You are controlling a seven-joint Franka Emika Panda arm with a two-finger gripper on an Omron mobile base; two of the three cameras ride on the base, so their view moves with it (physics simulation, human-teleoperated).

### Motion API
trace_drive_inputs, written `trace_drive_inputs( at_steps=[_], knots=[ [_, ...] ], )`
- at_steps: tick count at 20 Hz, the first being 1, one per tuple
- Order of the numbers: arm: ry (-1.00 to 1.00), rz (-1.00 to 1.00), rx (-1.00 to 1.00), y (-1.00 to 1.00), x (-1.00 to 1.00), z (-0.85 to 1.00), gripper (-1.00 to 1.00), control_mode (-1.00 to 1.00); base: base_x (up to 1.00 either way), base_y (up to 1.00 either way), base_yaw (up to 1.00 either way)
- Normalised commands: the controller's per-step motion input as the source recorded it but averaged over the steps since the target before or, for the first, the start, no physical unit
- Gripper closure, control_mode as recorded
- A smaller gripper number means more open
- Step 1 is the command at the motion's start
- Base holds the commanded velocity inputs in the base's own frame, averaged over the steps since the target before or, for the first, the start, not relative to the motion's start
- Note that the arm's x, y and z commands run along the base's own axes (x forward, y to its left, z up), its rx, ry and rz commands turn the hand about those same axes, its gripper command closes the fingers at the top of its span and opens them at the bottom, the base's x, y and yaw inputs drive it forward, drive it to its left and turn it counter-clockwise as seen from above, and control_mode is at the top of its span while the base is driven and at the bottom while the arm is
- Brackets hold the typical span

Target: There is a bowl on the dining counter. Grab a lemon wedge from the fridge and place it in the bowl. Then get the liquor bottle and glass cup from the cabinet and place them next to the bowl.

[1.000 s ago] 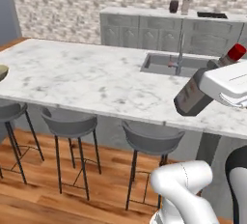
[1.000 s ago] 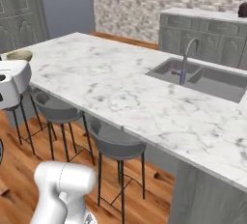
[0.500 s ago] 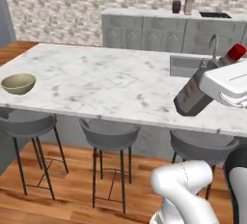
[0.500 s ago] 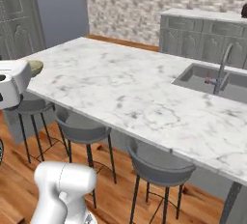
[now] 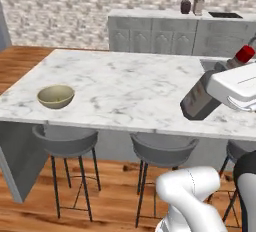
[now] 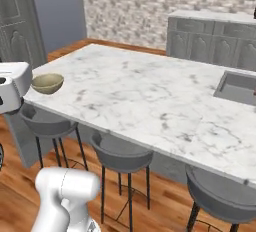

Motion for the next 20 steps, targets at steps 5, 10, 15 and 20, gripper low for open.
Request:
trace_drive_inputs(
  at_steps=[5, 10, 15, 20],
  knots=[
    [0.0, 0.0, 0.0, 0.0, 0.0, 0.0, 1.0, 1.0, 0.66, 0.98, -0.24],
    [0.0, 0.0, 0.0, 0.0, 0.0, 0.0, 1.0, 1.0, 0.68, 0.93, -0.32],
    [0.0, 0.0, 0.0, 0.0, 0.0, 0.0, 1.0, 1.0, 0.52, 0.75, -0.38],
    [0.0, 0.0, 0.0, 0.0, 0.0, 0.0, 1.0, 1.0, 0.45, 0.13, -0.45]
  ],
)
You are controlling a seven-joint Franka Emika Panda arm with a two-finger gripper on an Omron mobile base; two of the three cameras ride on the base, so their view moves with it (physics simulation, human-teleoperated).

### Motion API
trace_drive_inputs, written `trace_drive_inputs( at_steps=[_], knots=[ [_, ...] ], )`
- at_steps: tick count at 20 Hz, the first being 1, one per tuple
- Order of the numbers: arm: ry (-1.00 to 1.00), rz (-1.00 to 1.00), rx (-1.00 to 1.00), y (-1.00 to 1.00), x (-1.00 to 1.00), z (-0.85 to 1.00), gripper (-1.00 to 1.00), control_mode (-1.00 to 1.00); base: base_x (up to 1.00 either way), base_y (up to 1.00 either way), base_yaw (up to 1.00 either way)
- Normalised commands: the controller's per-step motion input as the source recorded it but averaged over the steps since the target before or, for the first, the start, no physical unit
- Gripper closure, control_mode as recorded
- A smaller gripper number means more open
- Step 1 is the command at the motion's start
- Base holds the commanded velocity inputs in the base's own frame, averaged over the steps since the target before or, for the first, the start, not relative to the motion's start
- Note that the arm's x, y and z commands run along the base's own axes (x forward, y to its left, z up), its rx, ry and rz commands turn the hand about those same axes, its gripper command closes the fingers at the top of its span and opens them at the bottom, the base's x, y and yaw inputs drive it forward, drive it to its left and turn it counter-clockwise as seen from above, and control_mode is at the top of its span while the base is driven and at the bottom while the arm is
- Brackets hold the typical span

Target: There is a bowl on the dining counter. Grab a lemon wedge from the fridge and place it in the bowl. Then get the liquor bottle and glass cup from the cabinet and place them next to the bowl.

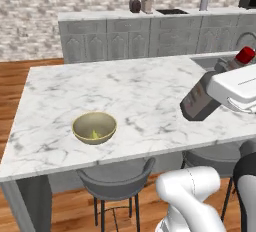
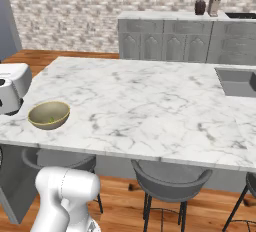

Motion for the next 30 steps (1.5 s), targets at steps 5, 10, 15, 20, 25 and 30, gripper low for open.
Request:
trace_drive_inputs(
  at_steps=[5, 10, 15, 20, 25, 30],
  knots=[
    [0.0, 0.0, 0.0, 0.0, 0.0, 0.0, 1.0, 1.0, 0.52, 0.07, -0.45],
    [0.0, 0.0, 0.0, 0.0, 0.0, 0.0, 1.0, 1.0, 0.64, 0.39, -0.3],
    [0.0, 0.0, 0.0, 0.0, 0.0, 0.0, 1.0, 1.0, 0.65, 0.45, -0.08],
    [0.08, 0.0, 0.0, 0.0, 0.39, -0.06, 1.0, -1.0, 0.28, 0.06, 0.0],
    [0.15, 0.09, -0.02, -0.02, 0.7, -0.35, 1.0, -1.0, 0.0, 0.0, 0.0],
    [0.16, 0.26, -0.13, 0.03, 0.81, -0.67, 1.0, -1.0, 0.0, 0.0, 0.0]
  ],
)
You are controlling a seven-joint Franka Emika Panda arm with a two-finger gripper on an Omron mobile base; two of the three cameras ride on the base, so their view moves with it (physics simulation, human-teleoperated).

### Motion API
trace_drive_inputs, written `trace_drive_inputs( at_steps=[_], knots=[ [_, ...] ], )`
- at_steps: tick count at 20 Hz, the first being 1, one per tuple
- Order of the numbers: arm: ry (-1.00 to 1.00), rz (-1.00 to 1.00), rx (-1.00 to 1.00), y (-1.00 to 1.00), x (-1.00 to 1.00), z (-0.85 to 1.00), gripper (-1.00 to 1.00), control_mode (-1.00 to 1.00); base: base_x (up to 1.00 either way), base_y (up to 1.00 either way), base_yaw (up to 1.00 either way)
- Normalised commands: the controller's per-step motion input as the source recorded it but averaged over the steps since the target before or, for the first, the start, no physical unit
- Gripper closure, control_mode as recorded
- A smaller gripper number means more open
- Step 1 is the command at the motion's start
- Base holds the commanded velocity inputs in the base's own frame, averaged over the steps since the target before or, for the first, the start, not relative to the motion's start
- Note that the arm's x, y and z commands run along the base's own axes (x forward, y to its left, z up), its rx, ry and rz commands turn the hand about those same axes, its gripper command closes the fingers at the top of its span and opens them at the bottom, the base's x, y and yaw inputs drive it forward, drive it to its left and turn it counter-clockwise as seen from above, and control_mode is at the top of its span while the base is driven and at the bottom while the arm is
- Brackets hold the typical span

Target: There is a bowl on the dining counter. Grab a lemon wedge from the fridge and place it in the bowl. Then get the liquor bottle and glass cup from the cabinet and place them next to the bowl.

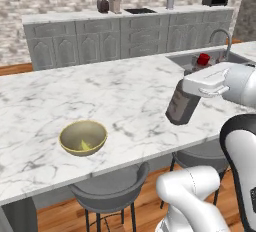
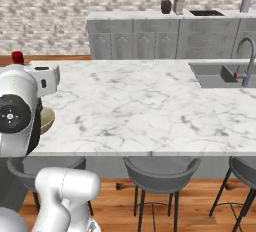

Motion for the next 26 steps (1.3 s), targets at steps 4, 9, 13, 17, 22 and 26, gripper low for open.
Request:
trace_drive_inputs(
  at_steps=[4, 9, 13, 17, 22, 26],
  knots=[
    [0.13, 0.26, -0.18, 0.16, 0.7, -0.75, 1.0, -1.0, 0.0, 0.0, 0.0],
    [0.04, 0.23, -0.2, 0.3, 0.52, -0.69, 1.0, -1.0, 0.0, 0.0, 0.0],
    [0.0, 0.2, -0.15, 0.37, 0.53, -0.6, 1.0, -1.0, 0.0, 0.0, 0.0],
    [0.0, 0.15, -0.03, 0.18, 0.54, -0.49, 1.0, -1.0, 0.0, 0.0, 0.0],
    [-0.02, 0.12, 0.0, 0.1, 0.49, -0.36, 1.0, -1.0, 0.0, 0.0, 0.0],
    [0.0, 0.09, 0.0, 0.08, 0.38, -0.38, 1.0, -1.0, 0.0, 0.0, 0.0]
  ],
)
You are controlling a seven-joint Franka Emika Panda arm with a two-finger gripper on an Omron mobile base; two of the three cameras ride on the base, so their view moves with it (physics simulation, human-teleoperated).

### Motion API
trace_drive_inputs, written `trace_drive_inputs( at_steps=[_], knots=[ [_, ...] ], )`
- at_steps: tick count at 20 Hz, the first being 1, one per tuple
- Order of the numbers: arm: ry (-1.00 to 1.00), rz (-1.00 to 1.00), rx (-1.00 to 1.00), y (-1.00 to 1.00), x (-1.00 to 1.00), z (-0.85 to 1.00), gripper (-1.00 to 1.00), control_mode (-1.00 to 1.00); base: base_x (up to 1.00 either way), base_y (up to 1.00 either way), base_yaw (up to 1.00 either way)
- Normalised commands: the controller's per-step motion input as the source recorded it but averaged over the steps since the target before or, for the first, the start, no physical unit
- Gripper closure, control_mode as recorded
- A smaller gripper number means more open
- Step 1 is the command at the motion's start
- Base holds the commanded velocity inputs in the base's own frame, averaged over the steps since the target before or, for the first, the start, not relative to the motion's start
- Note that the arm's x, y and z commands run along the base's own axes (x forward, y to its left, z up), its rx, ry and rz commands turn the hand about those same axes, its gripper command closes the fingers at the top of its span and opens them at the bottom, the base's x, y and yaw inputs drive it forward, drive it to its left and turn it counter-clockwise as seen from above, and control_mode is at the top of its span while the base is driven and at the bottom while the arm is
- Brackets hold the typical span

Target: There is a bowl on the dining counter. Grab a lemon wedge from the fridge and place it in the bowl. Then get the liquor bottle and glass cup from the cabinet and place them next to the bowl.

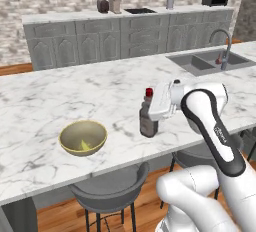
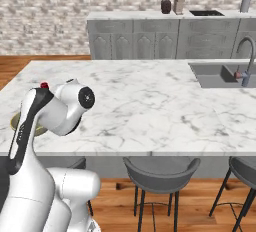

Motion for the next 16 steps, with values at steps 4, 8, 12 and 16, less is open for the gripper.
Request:
trace_drive_inputs(
  at_steps=[4, 8, 12, 16],
  knots=[
    [0.0, 0.07, 0.0, 0.07, 0.37, -0.4, 1.0, -1.0, 0.0, 0.0, 0.0],
    [0.0, 0.06, 0.0, 0.08, 0.45, -0.35, 1.0, -1.0, 0.0, 0.0, 0.0],
    [0.0, 0.06, 0.0, 0.14, 0.4, -0.38, 1.0, -1.0, 0.0, 0.0, 0.0],
    [0.01, 0.04, 0.0, 0.2, 0.36, -0.41, 1.0, -1.0, 0.0, 0.0, 0.0]
  ],
)
